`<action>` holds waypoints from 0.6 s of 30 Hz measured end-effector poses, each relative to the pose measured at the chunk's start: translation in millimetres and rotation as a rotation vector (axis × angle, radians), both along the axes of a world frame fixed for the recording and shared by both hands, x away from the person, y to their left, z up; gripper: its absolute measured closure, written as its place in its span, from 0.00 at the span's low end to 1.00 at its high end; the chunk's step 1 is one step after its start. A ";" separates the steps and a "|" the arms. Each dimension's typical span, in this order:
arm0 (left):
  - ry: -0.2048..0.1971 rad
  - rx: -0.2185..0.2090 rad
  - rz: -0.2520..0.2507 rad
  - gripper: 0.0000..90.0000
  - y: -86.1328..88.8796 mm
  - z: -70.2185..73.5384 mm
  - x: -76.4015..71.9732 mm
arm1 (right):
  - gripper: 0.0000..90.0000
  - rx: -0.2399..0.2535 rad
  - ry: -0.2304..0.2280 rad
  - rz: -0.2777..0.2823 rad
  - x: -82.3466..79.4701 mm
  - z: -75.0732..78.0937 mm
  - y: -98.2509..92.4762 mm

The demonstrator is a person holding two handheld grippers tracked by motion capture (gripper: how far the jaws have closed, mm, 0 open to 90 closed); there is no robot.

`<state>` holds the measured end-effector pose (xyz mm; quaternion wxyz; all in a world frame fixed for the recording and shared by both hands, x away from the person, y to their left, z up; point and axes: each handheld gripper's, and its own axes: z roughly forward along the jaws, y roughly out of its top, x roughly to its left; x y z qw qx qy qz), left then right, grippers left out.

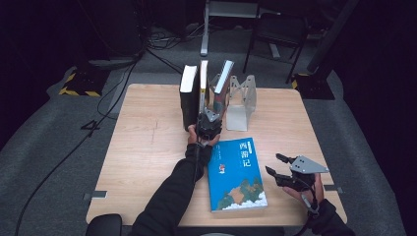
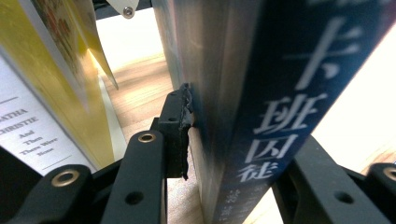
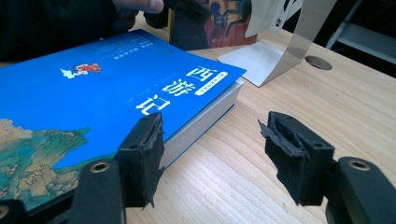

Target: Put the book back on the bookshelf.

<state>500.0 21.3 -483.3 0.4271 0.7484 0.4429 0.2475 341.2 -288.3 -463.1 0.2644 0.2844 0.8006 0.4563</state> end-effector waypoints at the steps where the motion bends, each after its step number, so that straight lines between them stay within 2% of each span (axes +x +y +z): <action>1: -0.015 0.001 0.001 0.71 0.7 1.2 -1.8 | 0.41 0.000 0.001 0.001 0.2 -0.3 0.1; 5: -0.064 -0.015 -0.013 0.68 3.3 6.8 -12.1 | 0.41 -0.012 0.003 0.010 0.2 -1.3 1.9; 7: -0.081 0.014 -0.024 0.66 4.3 6.8 -18.8 | 0.41 -0.013 0.010 0.009 -0.2 -1.7 2.3; 13: -0.083 0.065 -0.033 0.65 6.1 -2.6 -31.9 | 0.41 -0.021 0.018 0.010 0.8 -3.8 2.4; 15: -0.073 0.043 -0.030 0.65 8.7 -2.5 -30.9 | 0.41 -0.023 0.018 0.009 0.7 -4.1 2.9; 18: -0.072 0.039 -0.022 0.66 9.7 -3.0 -31.0 | 0.41 -0.025 0.018 0.012 0.4 -4.3 3.3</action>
